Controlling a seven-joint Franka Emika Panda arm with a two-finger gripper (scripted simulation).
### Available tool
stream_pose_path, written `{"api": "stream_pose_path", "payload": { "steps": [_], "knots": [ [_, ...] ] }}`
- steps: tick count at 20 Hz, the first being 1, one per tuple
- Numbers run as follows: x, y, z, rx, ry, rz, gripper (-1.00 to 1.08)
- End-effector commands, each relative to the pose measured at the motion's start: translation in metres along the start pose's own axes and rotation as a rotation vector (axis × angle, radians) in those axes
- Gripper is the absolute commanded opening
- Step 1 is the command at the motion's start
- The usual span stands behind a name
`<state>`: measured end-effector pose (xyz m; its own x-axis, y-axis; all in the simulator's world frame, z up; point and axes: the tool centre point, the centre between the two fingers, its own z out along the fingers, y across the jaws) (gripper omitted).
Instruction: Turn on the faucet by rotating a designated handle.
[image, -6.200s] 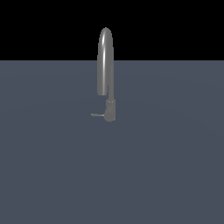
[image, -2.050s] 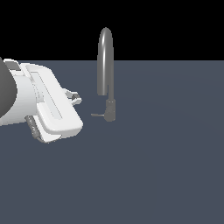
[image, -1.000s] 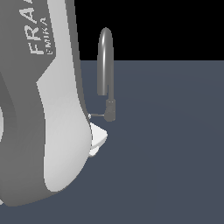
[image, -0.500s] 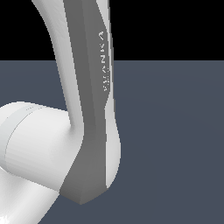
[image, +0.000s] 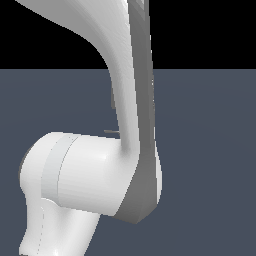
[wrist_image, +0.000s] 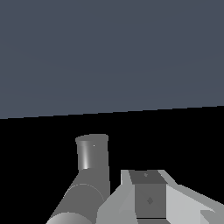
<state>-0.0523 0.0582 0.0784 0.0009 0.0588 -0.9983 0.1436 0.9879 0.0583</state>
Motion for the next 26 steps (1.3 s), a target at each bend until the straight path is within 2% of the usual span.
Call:
{"api": "stream_pose_path", "payload": {
  "steps": [1,8,19,26],
  "knots": [
    [0.003,-0.002,0.003,-0.022,-0.003,-0.023,-1.00],
    [0.008,-0.006,0.008,-0.053,-0.006,-0.057,-1.00],
    [0.008,-0.005,0.009,-0.053,-0.006,-0.056,-1.00],
    [-0.015,0.004,0.008,-0.053,-0.006,-0.056,-1.00]
  ]
}}
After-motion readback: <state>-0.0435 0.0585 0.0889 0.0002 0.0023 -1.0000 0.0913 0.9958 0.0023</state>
